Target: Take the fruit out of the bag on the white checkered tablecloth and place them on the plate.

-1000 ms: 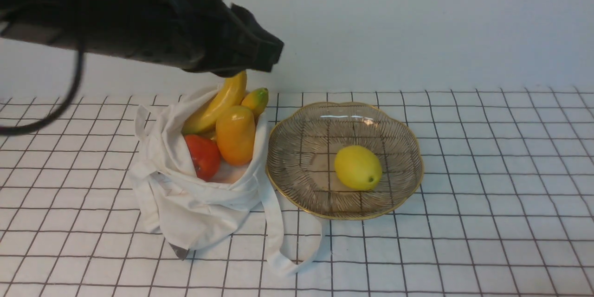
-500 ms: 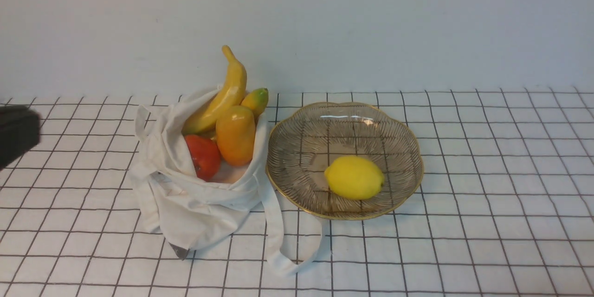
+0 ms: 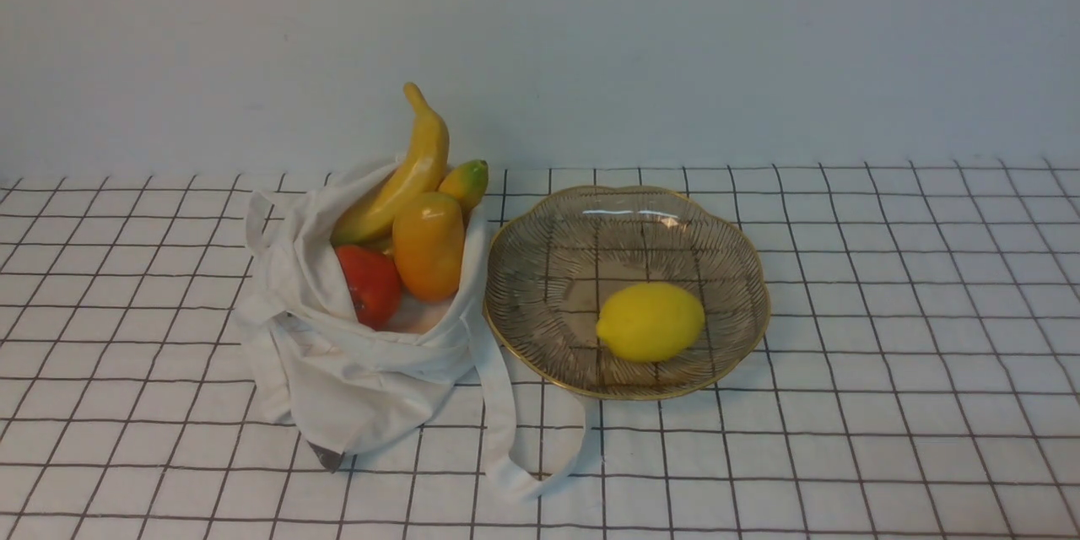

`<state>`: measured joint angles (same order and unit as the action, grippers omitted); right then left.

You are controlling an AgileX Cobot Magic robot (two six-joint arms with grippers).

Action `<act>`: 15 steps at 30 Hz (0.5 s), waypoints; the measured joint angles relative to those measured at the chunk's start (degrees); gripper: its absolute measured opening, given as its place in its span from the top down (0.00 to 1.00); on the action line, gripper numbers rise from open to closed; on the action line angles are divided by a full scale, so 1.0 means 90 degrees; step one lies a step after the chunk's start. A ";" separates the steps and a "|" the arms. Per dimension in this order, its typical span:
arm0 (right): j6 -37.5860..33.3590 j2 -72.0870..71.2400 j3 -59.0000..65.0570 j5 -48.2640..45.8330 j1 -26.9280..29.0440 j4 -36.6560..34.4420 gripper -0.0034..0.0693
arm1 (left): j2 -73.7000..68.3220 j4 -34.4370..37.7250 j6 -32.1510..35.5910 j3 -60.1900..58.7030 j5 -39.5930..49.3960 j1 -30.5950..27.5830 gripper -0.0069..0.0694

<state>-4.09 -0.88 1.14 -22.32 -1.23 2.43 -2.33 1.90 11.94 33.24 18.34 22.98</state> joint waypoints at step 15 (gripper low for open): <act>0.0000 0.0000 0.0000 0.0000 0.0000 0.0000 0.97 | 0.0000 0.0017 -0.0773 -0.2487 -0.0086 -0.1789 0.92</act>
<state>-4.09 -0.88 1.14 -22.32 -1.23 2.43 -2.33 2.05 4.98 10.86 17.57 6.88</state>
